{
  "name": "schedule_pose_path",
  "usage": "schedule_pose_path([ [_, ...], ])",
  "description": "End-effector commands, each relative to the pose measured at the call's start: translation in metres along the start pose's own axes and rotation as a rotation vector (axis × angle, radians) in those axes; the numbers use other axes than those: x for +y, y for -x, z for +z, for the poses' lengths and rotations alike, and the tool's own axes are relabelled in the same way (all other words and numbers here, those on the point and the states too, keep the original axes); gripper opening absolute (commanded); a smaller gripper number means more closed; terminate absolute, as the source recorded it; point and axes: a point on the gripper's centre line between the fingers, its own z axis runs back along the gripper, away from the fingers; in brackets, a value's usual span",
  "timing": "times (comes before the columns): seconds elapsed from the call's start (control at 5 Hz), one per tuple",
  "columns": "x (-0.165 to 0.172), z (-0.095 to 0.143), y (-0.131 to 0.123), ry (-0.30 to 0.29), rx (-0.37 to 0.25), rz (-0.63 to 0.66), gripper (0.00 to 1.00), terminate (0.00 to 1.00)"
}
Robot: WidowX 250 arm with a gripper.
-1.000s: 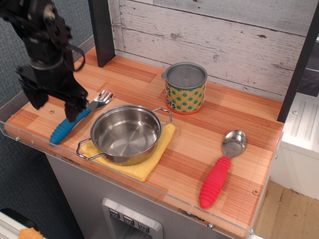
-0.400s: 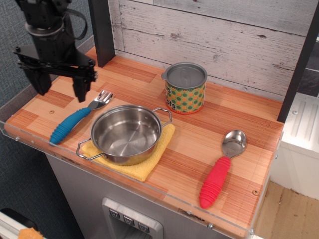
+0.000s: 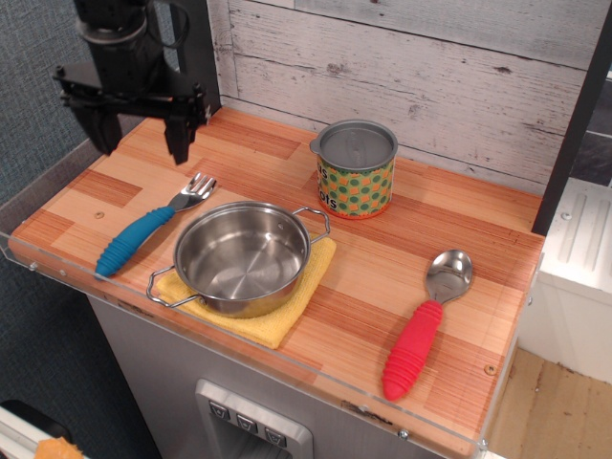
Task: Moved blue fork to the left of the pot
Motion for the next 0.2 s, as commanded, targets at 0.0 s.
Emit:
schedule_pose_path([
  [0.0, 0.0141, 0.0138, -0.0519, -0.017, -0.132, 0.139, 1.0, 1.0],
])
